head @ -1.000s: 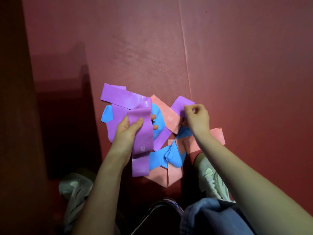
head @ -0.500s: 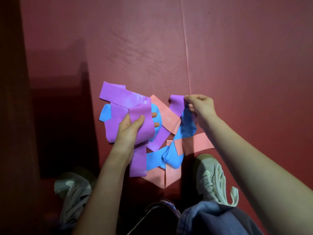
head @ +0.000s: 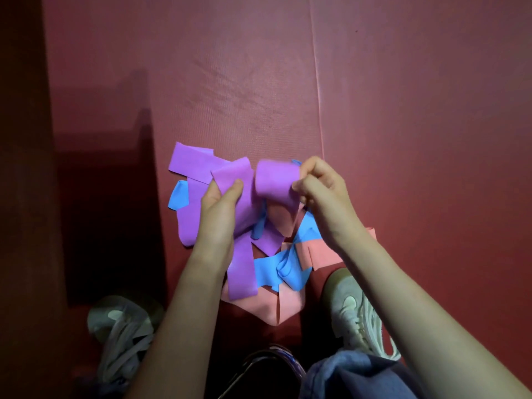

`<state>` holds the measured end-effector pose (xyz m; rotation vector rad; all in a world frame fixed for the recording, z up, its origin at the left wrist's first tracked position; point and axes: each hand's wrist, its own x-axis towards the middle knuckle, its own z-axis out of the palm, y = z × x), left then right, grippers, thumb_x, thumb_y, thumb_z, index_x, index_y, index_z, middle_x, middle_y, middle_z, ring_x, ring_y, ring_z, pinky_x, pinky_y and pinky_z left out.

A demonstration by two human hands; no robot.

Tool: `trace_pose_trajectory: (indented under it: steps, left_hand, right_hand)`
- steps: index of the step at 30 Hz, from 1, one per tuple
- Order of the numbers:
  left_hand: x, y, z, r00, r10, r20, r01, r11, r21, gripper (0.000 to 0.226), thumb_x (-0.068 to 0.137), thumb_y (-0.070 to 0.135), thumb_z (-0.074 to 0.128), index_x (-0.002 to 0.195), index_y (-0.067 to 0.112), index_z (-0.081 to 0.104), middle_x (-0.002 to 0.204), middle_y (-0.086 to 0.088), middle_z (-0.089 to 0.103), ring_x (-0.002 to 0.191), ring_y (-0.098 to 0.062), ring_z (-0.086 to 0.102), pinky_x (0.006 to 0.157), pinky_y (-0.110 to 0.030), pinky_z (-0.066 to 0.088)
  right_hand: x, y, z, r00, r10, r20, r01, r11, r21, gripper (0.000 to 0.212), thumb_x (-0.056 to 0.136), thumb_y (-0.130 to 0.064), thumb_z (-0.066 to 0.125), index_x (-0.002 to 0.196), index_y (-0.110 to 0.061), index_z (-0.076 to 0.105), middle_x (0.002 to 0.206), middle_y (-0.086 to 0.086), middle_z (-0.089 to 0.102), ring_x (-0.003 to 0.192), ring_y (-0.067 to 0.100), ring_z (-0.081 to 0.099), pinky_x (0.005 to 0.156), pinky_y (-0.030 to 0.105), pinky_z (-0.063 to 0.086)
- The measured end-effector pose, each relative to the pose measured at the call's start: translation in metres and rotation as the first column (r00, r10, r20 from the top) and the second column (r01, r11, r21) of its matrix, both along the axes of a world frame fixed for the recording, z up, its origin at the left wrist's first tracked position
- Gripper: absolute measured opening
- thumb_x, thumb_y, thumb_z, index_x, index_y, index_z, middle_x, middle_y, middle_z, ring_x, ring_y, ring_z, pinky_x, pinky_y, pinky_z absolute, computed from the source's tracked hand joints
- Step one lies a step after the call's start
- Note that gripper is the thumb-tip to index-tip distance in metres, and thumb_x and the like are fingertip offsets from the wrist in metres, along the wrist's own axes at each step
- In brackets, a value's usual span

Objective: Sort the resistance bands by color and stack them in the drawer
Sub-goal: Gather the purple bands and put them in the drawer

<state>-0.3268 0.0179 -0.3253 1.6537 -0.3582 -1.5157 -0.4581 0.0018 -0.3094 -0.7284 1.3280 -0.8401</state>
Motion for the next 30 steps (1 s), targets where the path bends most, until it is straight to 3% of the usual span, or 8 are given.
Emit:
trace_pose_trajectory:
  steps: [3,7,11,14,17,20,25,30]
  left_hand:
    - [0.0,-0.004,-0.002,0.998,-0.034,-0.06,0.035,0.999,0.017,0.02,0.093,0.01,0.041,0.091,0.017,0.06,0.069,0.008,0.069,0.068,-0.006,0.064,0.072,-0.025,0.052]
    - [0.001,0.001,-0.002,0.997,-0.075,-0.028,0.075,0.997,0.003,0.017,0.089,0.006,0.05,0.099,0.015,0.059,0.085,0.001,0.064,0.08,-0.013,0.06,0.078,-0.025,0.05]
    - [0.001,0.007,-0.003,0.996,-0.092,-0.013,0.092,0.996,-0.003,0.02,0.08,0.002,0.059,0.095,0.015,0.061,0.087,-0.002,0.063,0.089,-0.021,0.057,0.088,-0.036,0.046]
    - [-0.004,0.009,0.001,0.989,-0.142,-0.031,0.141,0.99,-0.033,0.026,0.077,0.002,0.061,0.098,0.017,0.062,0.089,0.001,0.064,0.087,-0.017,0.059,0.085,-0.031,0.047]
    - [-0.007,0.011,0.004,0.986,-0.163,-0.036,0.161,0.986,-0.039,0.026,0.083,0.002,0.057,0.097,0.022,0.063,0.093,0.001,0.067,0.089,-0.014,0.064,0.083,-0.025,0.05]
    - [-0.006,0.008,0.004,0.993,-0.117,-0.025,0.117,0.993,-0.009,0.023,0.09,0.02,0.05,0.107,0.014,0.063,0.11,-0.012,0.067,0.104,-0.024,0.063,0.095,-0.039,0.048]
    - [-0.001,0.002,0.001,0.997,-0.038,-0.067,0.04,0.998,0.037,0.033,0.084,0.041,0.046,0.098,0.017,0.064,0.11,-0.012,0.065,0.105,-0.026,0.06,0.099,-0.043,0.044]
    - [-0.006,0.0,0.005,0.978,-0.078,-0.193,0.082,0.997,0.011,0.043,0.096,0.04,0.026,0.085,0.019,0.062,0.075,0.001,0.071,0.073,-0.011,0.066,0.072,-0.024,0.054]
  right_hand:
    - [0.002,0.013,-0.003,0.985,0.173,-0.002,-0.173,0.984,0.045,0.017,0.063,-0.002,0.047,0.06,-0.017,0.039,0.036,-0.013,0.038,0.038,-0.002,0.03,0.041,0.009,0.027]
    - [-0.001,0.024,-0.008,0.961,0.275,-0.019,-0.271,0.955,0.119,0.031,0.075,0.008,0.058,0.062,-0.016,0.042,0.048,0.004,0.04,0.042,0.008,0.035,0.045,0.014,0.034]
    - [0.0,0.019,-0.01,0.991,-0.009,0.133,-0.036,0.942,0.333,0.023,0.074,-0.033,0.06,0.083,-0.013,0.051,0.065,0.005,0.042,0.053,0.014,0.042,0.055,0.028,0.04]
    - [-0.001,0.009,-0.011,0.975,-0.143,0.169,0.066,0.917,0.392,0.018,0.087,-0.028,0.056,0.097,-0.012,0.055,0.081,0.005,0.049,0.063,0.015,0.047,0.058,0.026,0.046]
    - [-0.001,0.001,-0.006,0.957,-0.258,0.132,0.194,0.908,0.372,0.016,0.091,-0.009,0.05,0.106,-0.008,0.055,0.067,-0.001,0.062,0.05,0.005,0.057,0.044,0.016,0.048]
    - [-0.002,-0.003,-0.001,0.951,-0.269,0.152,0.22,0.935,0.277,0.026,0.089,-0.005,0.051,0.114,-0.005,0.056,0.068,-0.003,0.066,0.05,0.004,0.058,0.045,0.014,0.047]
    - [0.0,0.002,0.008,0.984,0.003,0.178,-0.032,0.986,0.163,0.014,0.087,0.0,0.053,0.087,-0.013,0.058,0.054,-0.008,0.067,0.049,0.0,0.058,0.048,0.013,0.048]
    - [0.015,0.007,0.008,0.995,0.07,0.07,-0.077,0.991,0.105,0.018,0.086,-0.003,0.055,0.084,-0.021,0.055,0.052,-0.007,0.064,0.052,0.004,0.055,0.052,0.017,0.045]
